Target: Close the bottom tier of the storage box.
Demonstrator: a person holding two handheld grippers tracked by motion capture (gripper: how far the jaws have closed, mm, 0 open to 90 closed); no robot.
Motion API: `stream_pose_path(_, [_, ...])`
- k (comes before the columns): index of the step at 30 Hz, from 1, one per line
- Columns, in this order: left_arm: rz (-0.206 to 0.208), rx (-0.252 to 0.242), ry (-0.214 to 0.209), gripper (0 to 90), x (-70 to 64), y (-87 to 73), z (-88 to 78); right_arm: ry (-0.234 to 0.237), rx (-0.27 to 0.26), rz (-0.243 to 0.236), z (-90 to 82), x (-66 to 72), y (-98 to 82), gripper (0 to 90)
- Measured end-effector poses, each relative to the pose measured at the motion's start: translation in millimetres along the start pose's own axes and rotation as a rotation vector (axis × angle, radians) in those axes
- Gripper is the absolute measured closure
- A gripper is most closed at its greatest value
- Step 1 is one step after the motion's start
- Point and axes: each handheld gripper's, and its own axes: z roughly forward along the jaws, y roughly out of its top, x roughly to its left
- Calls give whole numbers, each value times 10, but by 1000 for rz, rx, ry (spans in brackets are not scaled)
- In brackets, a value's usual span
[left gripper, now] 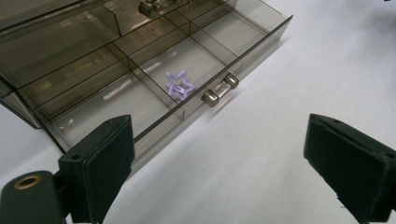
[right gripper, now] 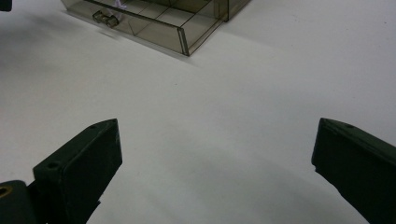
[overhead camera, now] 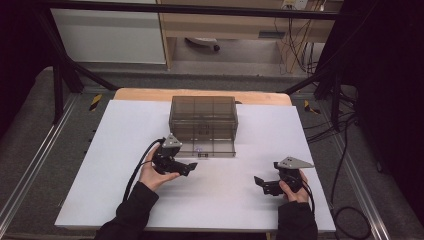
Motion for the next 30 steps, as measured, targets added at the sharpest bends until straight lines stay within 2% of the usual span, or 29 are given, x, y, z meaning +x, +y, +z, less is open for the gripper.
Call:
stream_pose_path(13, [3, 12, 3, 84, -16, -62, 14, 2, -3, 4, -9, -4, -1, 21])
stream_pose_path(30, [0, 19, -10, 185, -34, -92, 75, 3, -3, 7, -13, -4, -5, 21])
